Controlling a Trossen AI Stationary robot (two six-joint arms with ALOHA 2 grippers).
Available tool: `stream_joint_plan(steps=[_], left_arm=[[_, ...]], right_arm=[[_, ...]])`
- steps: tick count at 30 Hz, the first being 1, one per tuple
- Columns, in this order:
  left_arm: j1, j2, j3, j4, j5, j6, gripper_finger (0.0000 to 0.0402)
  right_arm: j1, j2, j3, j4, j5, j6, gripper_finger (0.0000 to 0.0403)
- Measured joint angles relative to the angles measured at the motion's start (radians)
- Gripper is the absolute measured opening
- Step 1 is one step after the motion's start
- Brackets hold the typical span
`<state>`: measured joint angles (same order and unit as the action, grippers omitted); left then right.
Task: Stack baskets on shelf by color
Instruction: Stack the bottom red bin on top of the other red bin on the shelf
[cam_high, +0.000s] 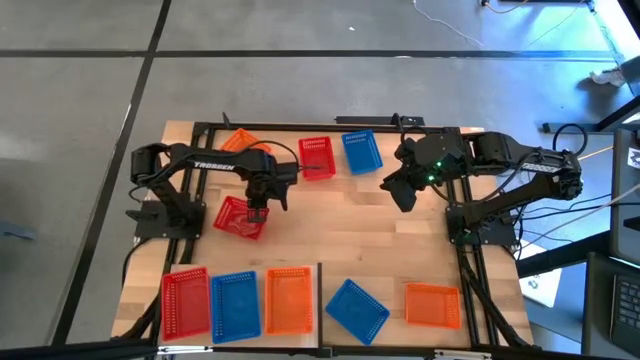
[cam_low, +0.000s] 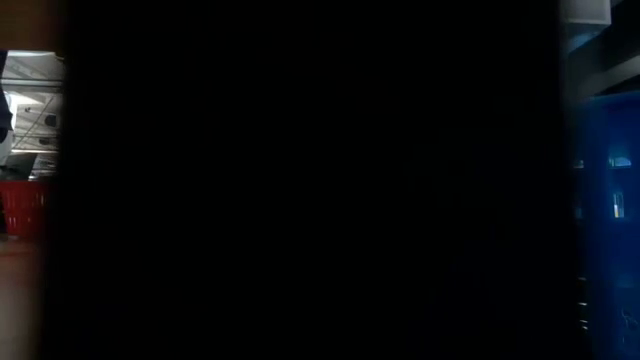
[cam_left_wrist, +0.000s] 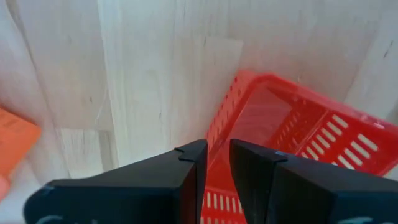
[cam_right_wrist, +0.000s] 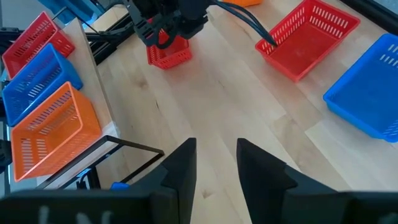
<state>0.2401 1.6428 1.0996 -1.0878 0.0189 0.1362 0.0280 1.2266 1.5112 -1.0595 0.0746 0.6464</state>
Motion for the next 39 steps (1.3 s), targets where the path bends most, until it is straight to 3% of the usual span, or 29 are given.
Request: stream_joint_plan(steps=[5, 11, 39], left_arm=[[0.0, 0.002, 0.0, 0.002, 0.001, 0.006, 0.006], [0.0, 0.002, 0.0, 0.003, 0.002, 0.029, 0.006], [0.0, 0.002, 0.0, 0.017, 0.044, 0.065, 0.006]], right_arm=[[0.0, 0.0, 0.0, 0.0, -0.01, -0.025, 0.0113], [0.001, 0.0, 0.0, 0.001, -0.105, -0.068, 0.0113], [0.0, 0.0, 0.0, 0.001, -0.104, -0.08, 0.0113]])
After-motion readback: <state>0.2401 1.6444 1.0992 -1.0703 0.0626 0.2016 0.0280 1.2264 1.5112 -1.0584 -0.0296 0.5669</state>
